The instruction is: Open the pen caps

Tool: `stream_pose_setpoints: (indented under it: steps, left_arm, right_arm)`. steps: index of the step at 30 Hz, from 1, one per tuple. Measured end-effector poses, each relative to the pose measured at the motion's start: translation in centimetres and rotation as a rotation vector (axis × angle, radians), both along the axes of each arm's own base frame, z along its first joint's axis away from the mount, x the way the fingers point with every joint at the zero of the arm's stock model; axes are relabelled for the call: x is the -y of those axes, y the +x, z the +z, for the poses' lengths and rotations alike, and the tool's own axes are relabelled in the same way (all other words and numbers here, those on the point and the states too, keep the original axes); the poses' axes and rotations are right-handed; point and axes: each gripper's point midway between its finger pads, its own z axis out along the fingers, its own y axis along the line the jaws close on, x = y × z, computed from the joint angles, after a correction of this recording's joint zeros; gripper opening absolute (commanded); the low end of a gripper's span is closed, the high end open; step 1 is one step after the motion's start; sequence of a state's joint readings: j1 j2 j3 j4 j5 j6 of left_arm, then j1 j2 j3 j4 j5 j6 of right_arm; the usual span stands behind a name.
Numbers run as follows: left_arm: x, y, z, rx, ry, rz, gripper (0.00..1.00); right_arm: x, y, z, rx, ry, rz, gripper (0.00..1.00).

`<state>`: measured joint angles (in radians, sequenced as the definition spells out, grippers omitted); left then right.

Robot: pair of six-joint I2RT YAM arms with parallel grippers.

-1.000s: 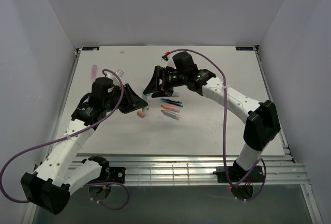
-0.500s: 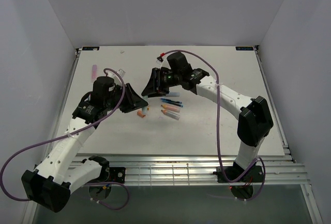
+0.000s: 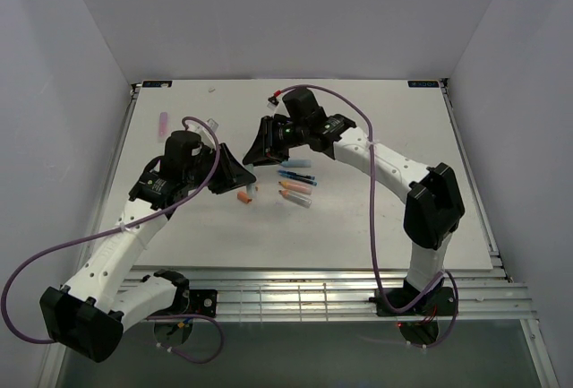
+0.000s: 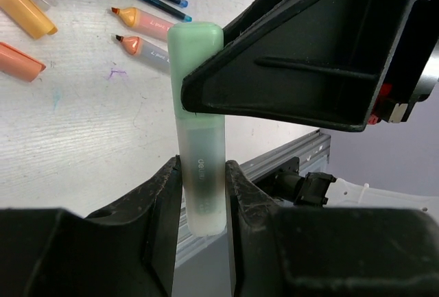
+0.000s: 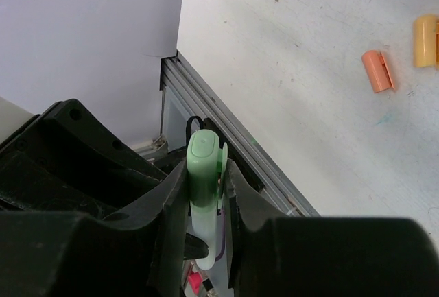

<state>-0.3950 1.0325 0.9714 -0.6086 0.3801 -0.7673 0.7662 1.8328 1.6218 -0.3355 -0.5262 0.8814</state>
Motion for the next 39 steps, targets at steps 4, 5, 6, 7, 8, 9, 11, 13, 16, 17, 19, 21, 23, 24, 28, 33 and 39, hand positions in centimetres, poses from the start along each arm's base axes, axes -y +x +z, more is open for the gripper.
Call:
stream_pose_setpoints:
  steps: [4,5,6,7,8,9,11,13,16,17,19,21,23,24,28,33,39]
  left_arm:
    - [-0.3,0.4,-0.3,0.008,0.018,0.021,0.0]
    - [-0.4,0.5,-0.3,0.013,0.02,0.024,0.0]
    - [-0.4,0.6,-0.3,0.019,0.022,0.025,0.0]
    - [-0.4,0.7,-0.2,0.025,0.025,0.027,0.0]
    - [-0.5,0.8,-0.2,0.032,0.027,0.03,0.0]
    - [-0.5,1.0,-0.3,0.042,0.031,0.036,0.0]
    - [-0.7,1.6,-0.3,0.061,0.041,0.055,0.0]
    - [-0.9,2.0,-0.6,0.076,0.05,0.075,0.0]
    - [-1.4,2.6,-0.8,0.104,0.06,0.109,0.0]
    - [-1.5,2.8,-0.9,0.11,0.063,0.118,0.0]
    - [-1.7,2.7,-1.1,0.113,0.067,0.126,0.0]
    - [-1.7,2.6,-1.4,0.109,0.067,0.125,0.0]
    - [-1.7,2.5,-1.5,0.11,0.065,0.123,0.0]
    - [-1.7,2.6,-1.5,0.111,0.064,0.123,0.0]
    - [-1.5,2.6,-1.8,0.117,0.058,0.119,0.0]
    - [-1.4,3.2,-1.2,0.149,0.046,0.122,0.0]
    - [-1.1,3.9,-0.3,0.193,0.026,0.125,0.0]
  right_arm:
    - [-0.3,0.7,-0.3,-0.016,-0.023,-0.021,0.08]
    - [-0.2,0.9,-0.3,-0.021,-0.027,-0.025,0.08]
    - [-0.2,1.1,-0.2,-0.028,-0.029,-0.03,0.08]
    - [-0.2,1.2,-0.3,-0.035,-0.032,-0.034,0.08]
    - [-0.2,1.5,-0.3,-0.048,-0.033,-0.039,0.08]
    - [-0.2,1.8,-0.3,-0.061,-0.033,-0.038,0.08]
    - [-0.4,2.4,-0.5,-0.086,-0.034,-0.034,0.08]
    - [-0.7,3.0,-0.7,-0.113,-0.036,-0.024,0.08]
    - [-1.3,3.8,-1.0,-0.151,-0.038,0.001,0.08]
    - [-1.5,3.9,-1.1,-0.161,-0.037,0.009,0.08]
    - [-1.6,3.8,-1.5,-0.177,-0.041,0.021,0.08]
    - [-1.5,3.6,-1.7,-0.19,-0.049,0.025,0.08]
    - [-1.4,3.6,-1.8,-0.188,-0.054,0.025,0.08]
    - [-1.4,3.7,-1.8,-0.184,-0.054,0.025,0.08]
    - [-1.3,3.8,-1.8,-0.158,-0.058,0.032,0.08]
    - [-1.1,4.8,-1.0,-0.119,-0.044,0.035,0.08]
    - [-0.4,5.5,-0.4,-0.133,-0.025,0.029,0.08]
